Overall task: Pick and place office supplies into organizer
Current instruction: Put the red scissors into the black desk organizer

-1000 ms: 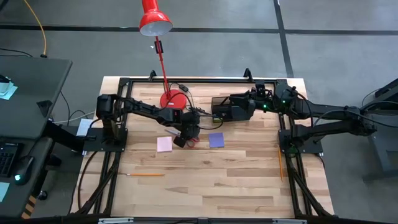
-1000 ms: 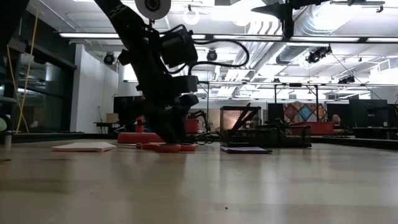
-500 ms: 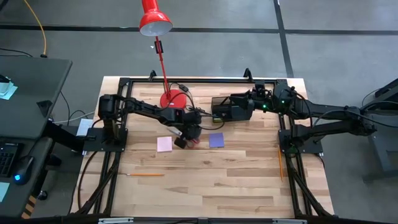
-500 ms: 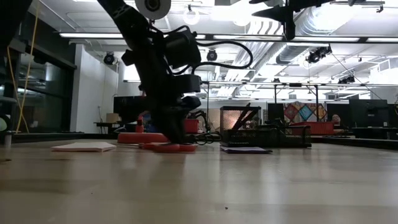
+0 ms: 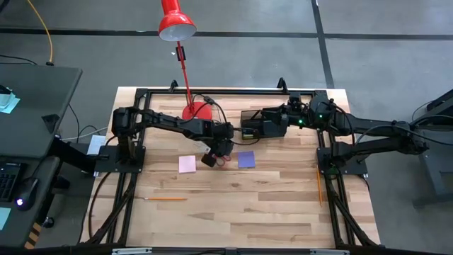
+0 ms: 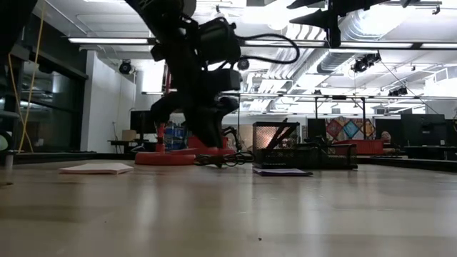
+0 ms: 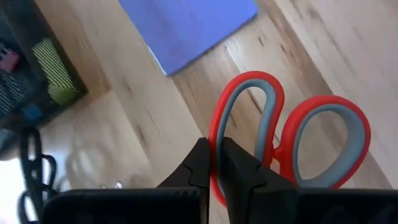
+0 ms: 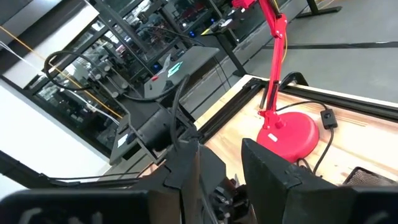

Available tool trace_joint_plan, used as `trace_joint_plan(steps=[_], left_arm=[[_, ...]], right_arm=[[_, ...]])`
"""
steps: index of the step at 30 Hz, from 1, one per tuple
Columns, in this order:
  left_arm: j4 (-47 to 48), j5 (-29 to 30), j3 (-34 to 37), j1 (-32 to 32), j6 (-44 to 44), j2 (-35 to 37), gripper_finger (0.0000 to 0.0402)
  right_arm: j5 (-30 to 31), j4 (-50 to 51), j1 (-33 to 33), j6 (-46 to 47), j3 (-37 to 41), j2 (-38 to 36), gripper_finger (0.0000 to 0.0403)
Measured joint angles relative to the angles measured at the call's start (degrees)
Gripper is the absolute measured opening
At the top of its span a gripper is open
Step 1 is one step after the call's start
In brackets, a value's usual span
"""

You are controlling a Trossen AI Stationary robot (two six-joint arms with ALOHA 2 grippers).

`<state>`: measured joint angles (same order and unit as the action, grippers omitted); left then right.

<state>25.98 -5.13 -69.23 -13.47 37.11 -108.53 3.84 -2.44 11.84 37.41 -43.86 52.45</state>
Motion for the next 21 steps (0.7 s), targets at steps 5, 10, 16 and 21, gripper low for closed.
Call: trace_joint_plan(steps=[5, 10, 16, 21], left_arm=[[3.2, -0.4, -3.9, 0.0, -0.1, 0.1, 0.0004], [6.1, 0.1, -9.1, 0.0, -1.3, 0.1, 0.0003], [7.2, 0.3, -15.6, -0.1, -2.6, 0.2, 0.0002], [8.1, 0.9, -19.5, -1.8, -9.0, 0.2, 0.0002]], right_arm=[[1.6, 0.1, 0.0, -1.4, 0.0, -0.2, 0.011], [4.7, 0.1, 0.0, -5.2, 0.0, -2.5, 0.011], [10.1, 0.1, 0.0, -11.8, 0.0, -9.6, 0.011], [13.5, 3.8, 0.0, -13.5, 0.0, -15.4, 0.011]])
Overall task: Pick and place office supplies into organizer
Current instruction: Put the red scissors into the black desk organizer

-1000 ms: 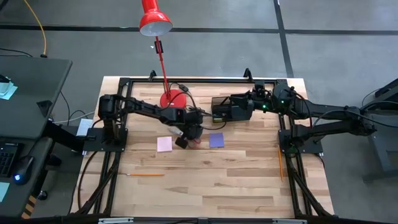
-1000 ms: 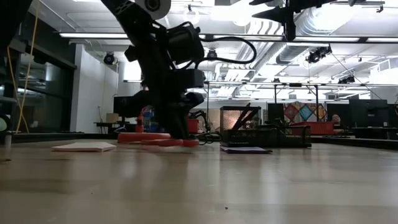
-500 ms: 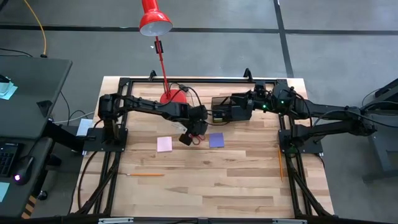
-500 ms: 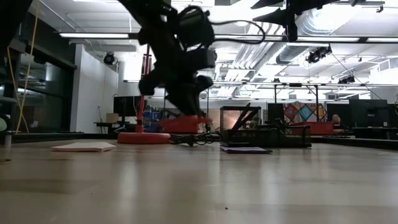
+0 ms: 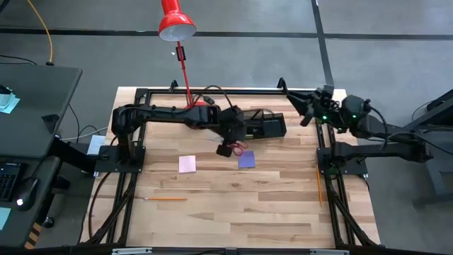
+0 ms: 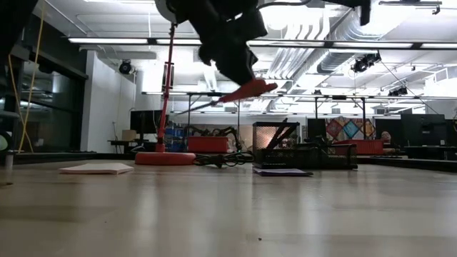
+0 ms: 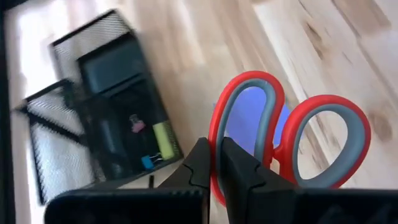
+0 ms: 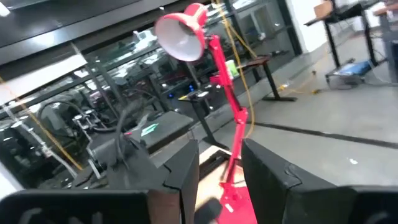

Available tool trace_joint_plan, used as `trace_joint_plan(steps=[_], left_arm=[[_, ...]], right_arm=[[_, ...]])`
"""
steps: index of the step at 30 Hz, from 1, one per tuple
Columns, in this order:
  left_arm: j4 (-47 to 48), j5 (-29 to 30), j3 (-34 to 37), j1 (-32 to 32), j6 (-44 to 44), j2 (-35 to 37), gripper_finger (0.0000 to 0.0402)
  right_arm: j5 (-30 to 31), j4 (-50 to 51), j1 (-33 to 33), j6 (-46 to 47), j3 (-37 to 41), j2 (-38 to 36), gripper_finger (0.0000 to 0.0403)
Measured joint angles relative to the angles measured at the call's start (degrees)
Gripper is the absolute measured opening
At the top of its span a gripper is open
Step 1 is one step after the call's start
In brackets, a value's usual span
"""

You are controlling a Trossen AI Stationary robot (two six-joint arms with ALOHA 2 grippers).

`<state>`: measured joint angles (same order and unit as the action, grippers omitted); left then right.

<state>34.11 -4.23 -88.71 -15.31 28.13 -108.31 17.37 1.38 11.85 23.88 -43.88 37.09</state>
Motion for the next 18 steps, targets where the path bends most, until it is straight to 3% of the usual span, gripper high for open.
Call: trace_joint_plan(steps=[8, 18], left_arm=[[-4.9, -1.5, -0.8, -5.1, -10.6, 4.2, 0.0002], [-7.2, 2.9, -0.9, -9.8, -12.6, 11.6, 0.0001]], right_arm=[[-2.4, 11.1, -0.2, 4.6, 0.0, -1.3, 0.011], [0.8, 11.1, -4.9, 8.3, 1.7, 0.6, 0.011]])
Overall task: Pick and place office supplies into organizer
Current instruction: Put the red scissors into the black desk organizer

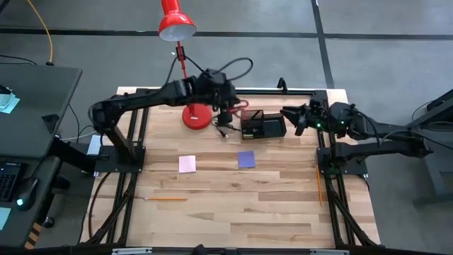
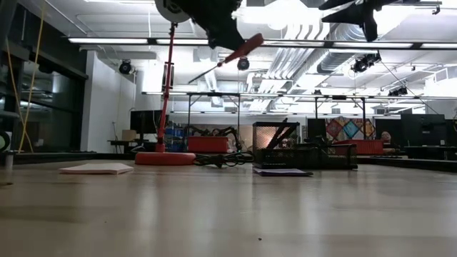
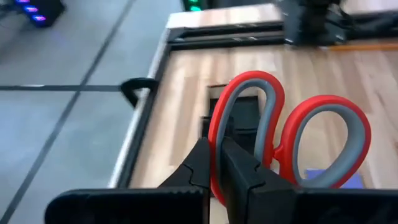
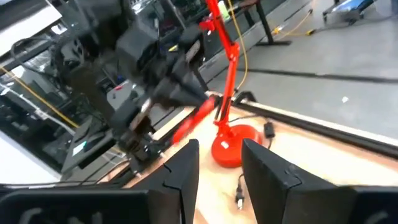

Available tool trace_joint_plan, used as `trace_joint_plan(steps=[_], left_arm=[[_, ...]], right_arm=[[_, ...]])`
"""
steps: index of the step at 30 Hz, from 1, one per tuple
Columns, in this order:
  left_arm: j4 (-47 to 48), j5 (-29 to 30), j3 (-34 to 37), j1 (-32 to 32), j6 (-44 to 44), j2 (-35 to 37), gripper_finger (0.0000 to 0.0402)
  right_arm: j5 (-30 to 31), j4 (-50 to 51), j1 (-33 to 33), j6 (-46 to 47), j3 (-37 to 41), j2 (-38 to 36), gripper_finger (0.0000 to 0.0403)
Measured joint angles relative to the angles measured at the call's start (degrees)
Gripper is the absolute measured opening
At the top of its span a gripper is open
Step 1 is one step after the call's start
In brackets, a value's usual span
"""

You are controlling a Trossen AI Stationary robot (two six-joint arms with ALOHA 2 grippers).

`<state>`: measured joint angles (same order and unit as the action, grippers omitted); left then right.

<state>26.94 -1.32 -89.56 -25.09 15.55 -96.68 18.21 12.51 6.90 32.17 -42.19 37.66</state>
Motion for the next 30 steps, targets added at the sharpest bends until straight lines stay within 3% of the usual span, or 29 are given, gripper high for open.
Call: trace_joint_plan(steps=[4, 9, 14, 23, 30], left_arm=[[-2.3, 2.5, 0.0, -0.5, -3.2, 1.4, 0.0001], [-3.7, 5.6, 0.0, -0.4, -6.0, 2.6, 0.0001], [-2.2, 7.7, 0.6, -0.4, -5.8, 3.8, 0.0001], [-11.1, 8.7, 13.6, -0.4, -12.4, 12.8, 0.0001], [-14.2, 11.3, 15.1, -0.4, -13.0, 13.6, 0.0001]], right_arm=[[-0.4, -2.8, -1.3, 0.8, 0.0, 3.1, 0.011], [0.8, -14.1, -3.0, -1.6, 0.0, 7.6, 0.011], [4.1, -13.4, -4.3, -0.9, 0.0, 9.3, 0.011], [3.2, -13.9, -4.5, 0.9, 0.1, 10.6, 0.011], [2.7, -20.6, -3.5, 4.5, 0.1, 15.9, 0.0119]])
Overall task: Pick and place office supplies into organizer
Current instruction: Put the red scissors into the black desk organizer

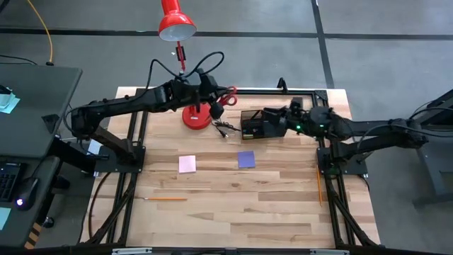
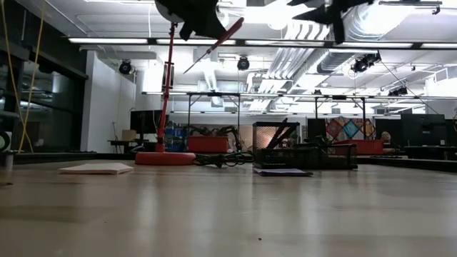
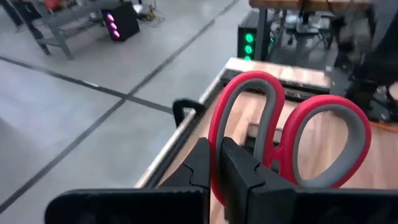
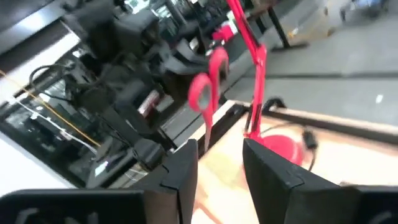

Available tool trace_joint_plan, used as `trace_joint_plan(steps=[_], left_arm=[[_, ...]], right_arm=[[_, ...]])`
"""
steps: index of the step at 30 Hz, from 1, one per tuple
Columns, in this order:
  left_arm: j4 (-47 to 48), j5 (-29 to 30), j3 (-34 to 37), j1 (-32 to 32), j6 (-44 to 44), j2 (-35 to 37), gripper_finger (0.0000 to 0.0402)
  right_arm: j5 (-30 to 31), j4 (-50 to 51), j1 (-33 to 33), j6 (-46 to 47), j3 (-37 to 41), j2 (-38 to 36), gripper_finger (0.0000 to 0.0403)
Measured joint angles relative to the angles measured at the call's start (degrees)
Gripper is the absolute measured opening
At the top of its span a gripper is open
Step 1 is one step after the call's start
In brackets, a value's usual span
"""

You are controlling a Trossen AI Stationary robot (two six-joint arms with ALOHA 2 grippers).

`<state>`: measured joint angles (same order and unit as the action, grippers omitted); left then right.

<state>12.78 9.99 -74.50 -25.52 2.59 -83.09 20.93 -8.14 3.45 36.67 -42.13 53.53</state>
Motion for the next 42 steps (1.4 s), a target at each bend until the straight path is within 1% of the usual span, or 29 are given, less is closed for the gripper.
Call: trace_joint_plan(steps=[3, 4, 6, 11, 13, 15, 20, 24, 26, 31, 34, 37, 42], left_arm=[[1.0, 1.7, -0.1, 0.0, 0.9, -0.1, 0.0001], [1.4, 2.2, -0.1, 0.0, 1.5, -0.3, 0.0001], [1.6, 3.0, -0.1, 0.0, 2.5, -0.3, 0.0001], [1.6, 4.3, -0.1, 0.0, 3.6, -0.3, 0.0001], [1.6, 4.4, -0.1, 0.0, 4.7, -0.3, 0.0001], [2.0, 4.6, -0.1, 0.0, 5.6, -0.3, 0.0001], [2.6, 4.2, -0.1, 0.0, 6.0, -0.3, 0.0001], [2.4, 3.1, -0.1, 0.0, 6.0, -0.7, 0.0004], [2.6, 1.9, -0.1, 0.0, 6.0, -1.1, 0.0003], [2.4, 1.0, -0.1, 0.0, 6.1, -1.5, 0.0003], [2.4, 1.0, -0.1, 0.0, 6.2, -1.5, 0.0002], [3.0, 1.5, -0.1, 0.0, 6.2, -1.5, 0.0003], [4.1, 1.6, -0.1, 0.0, 6.5, -1.5, 0.0002]], right_arm=[[-0.6, -0.8, 1.4, 7.4, 0.0, 3.6, 0.0149], [-0.6, -1.8, 1.8, 8.5, 0.0, 4.7, 0.0161], [-0.6, -4.5, 2.3, 9.4, 0.0, 6.9, 0.0188], [-1.3, -15.7, 2.8, 10.0, -0.1, 11.6, 0.0261], [0.6, -16.4, 3.1, 13.2, -0.4, 13.0, 0.0282], [1.9, -16.5, 3.8, 16.1, -0.9, 14.6, 0.0295], [0.2, -17.8, 5.2, 17.3, -1.0, 16.9, 0.0298], [-3.4, -24.4, 6.1, 16.0, -1.0, 19.7, 0.0292], [-4.6, -25.1, 6.3, 16.2, -2.2, 21.7, 0.0289], [-7.4, -24.5, 6.5, 15.1, -7.7, 27.0, 0.0287], [-8.1, -22.1, 6.6, 13.9, -10.9, 29.4, 0.0286], [-10.4, -18.7, 7.4, 13.7, -13.2, 30.3, 0.0286], [-12.0, -14.9, 8.3, 13.3, -14.4, 30.0, 0.028]])
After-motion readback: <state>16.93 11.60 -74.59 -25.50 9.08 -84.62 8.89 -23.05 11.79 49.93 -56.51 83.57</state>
